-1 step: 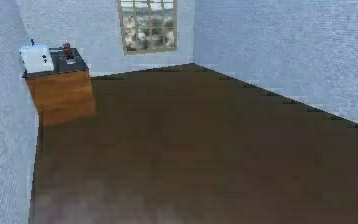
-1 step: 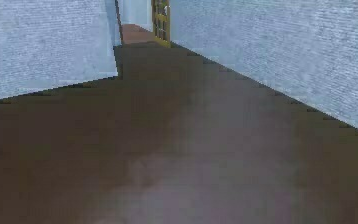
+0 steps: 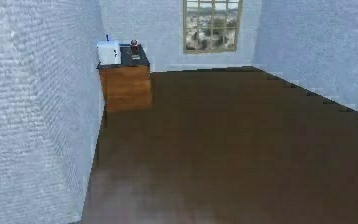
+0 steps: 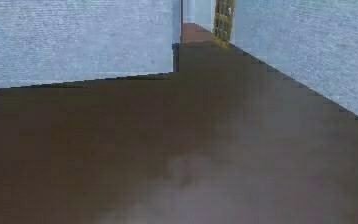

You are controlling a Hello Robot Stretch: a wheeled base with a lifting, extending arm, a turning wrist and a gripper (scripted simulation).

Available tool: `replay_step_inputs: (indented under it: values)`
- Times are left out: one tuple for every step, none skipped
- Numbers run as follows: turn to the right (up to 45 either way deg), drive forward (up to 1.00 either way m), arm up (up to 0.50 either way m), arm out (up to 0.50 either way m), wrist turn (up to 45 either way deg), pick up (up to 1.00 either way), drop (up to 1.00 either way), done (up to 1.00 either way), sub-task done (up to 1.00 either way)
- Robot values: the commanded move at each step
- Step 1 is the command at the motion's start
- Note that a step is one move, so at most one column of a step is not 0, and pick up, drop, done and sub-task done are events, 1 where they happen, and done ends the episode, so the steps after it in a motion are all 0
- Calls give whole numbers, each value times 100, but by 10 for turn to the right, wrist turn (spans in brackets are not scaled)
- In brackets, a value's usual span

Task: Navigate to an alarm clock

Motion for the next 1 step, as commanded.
replay_step_inputs:
  values:
    - [0, 100, 0, 0, 0, 0, 0, 0, 0]
